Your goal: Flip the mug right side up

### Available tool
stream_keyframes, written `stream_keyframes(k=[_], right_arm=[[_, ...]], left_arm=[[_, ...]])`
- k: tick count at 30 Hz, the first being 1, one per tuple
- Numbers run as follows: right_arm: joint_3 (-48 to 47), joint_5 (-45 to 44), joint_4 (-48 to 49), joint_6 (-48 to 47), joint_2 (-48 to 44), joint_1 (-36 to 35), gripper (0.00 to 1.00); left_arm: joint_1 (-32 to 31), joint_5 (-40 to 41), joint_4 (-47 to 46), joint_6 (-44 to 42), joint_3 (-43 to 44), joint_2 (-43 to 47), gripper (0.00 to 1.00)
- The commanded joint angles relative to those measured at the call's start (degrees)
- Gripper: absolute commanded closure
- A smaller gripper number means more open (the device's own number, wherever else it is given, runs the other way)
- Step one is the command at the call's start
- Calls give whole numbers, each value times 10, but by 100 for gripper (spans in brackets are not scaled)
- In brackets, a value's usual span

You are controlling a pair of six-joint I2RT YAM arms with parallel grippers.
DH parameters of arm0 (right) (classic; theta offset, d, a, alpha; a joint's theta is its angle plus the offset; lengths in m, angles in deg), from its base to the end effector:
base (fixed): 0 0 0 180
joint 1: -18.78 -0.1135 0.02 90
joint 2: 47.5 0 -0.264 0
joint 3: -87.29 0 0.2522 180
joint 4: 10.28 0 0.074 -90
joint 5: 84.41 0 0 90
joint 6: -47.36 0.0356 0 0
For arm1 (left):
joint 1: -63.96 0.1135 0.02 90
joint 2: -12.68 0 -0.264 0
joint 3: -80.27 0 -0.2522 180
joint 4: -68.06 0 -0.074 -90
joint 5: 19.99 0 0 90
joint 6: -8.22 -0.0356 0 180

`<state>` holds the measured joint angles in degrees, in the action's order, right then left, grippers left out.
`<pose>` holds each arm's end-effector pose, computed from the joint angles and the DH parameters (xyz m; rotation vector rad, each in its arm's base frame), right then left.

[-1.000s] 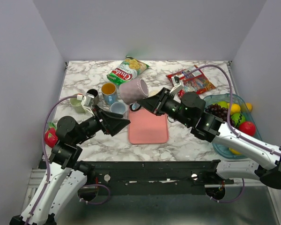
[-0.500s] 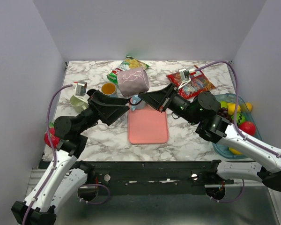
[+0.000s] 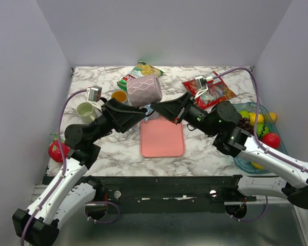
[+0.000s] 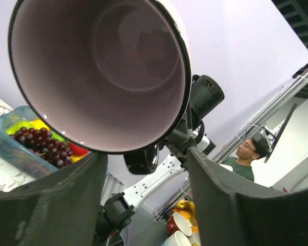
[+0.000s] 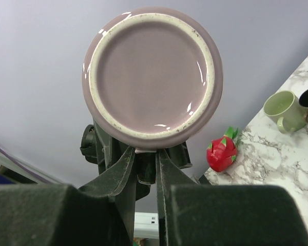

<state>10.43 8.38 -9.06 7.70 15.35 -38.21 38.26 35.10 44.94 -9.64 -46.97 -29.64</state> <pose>0.1347 0.2105 0.4382 -0.1343 1.4897 1.5975 0.1343 -0.0872 0.3940 0.1612 1.2853 -1.8008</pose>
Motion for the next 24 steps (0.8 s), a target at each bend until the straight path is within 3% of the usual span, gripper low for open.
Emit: stream_keyframes(k=[1,19,22,23,24], right_arm=[[10,18,94,-17,-4,0,99],[90,67,141,-21,4,0,99],[98,71,137,-30,-1,-1,99],[100,70,126,-31,-2,0,99],[99,68,117,-37,-4,0,99]], left_arm=[[-11,48,-28,13,12,-2,34],[-16,114,23,5,10,-9,66],[-16,121,30,-1,10,-8,80],[-16,122,34,-3,9,-7,96],[-16,122,34,-5,8,-8,100]])
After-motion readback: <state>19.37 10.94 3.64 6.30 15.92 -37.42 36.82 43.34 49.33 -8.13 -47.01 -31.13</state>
